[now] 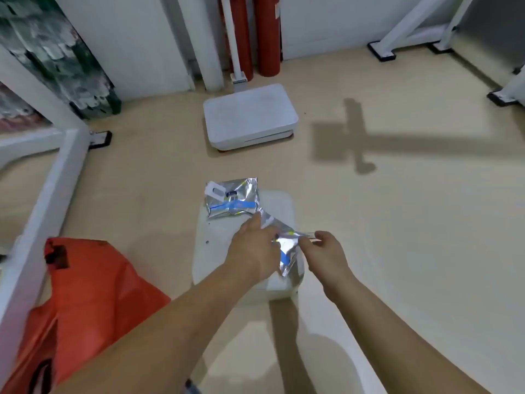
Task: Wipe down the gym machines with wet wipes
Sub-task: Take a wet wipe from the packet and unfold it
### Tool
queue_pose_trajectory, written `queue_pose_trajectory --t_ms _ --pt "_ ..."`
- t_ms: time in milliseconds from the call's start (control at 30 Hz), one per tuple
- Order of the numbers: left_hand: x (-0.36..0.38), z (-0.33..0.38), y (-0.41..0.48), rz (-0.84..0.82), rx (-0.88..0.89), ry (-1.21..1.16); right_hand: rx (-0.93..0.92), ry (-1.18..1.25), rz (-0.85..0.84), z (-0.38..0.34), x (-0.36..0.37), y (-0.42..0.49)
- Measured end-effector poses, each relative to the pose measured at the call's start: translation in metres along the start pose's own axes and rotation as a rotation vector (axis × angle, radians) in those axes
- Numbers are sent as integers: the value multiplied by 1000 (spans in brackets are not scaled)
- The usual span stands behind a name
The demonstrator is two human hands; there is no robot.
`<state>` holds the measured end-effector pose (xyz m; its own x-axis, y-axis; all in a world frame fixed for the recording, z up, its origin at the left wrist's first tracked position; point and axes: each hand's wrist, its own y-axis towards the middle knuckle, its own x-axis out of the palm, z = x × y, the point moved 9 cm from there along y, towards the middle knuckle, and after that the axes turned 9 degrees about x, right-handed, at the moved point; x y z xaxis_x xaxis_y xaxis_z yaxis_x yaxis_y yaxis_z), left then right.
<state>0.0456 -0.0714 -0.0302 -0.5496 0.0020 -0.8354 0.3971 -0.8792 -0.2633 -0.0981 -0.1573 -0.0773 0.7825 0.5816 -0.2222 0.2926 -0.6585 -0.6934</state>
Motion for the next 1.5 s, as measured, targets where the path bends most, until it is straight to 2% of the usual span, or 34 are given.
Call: queue_pose_trajectory --t_ms 133,300,400,467,600,833,933,1033,1133,1400,1500 --pt "15 -20 15 11 -39 80 54 42 -71 14 19 27" --pt "9 -29 9 173 -3 -44 -31 136 15 7 21 32" --pt "-4 -34 8 288 11 -101 -47 154 -11 0 30 30" --pt "-8 -36 9 325 -1 -152 0 197 -96 -1 38 31" --pt "-2 -37 9 297 -10 -141 145 387 -306 11 58 29" --pt "8 -37 11 210 -37 51 105 424 -387 21 64 34" --pt "8 -38 15 211 -68 -7 87 409 -437 22 64 34" --pt "11 -48 20 237 -170 -131 69 410 -451 23 64 34" --pt "18 -55 21 254 -196 -214 69 418 -437 24 63 35" --pt "28 -44 24 145 -173 26 53 394 -445 22 63 33" --pt "28 -46 23 125 -170 -30 49 416 -456 19 63 32"
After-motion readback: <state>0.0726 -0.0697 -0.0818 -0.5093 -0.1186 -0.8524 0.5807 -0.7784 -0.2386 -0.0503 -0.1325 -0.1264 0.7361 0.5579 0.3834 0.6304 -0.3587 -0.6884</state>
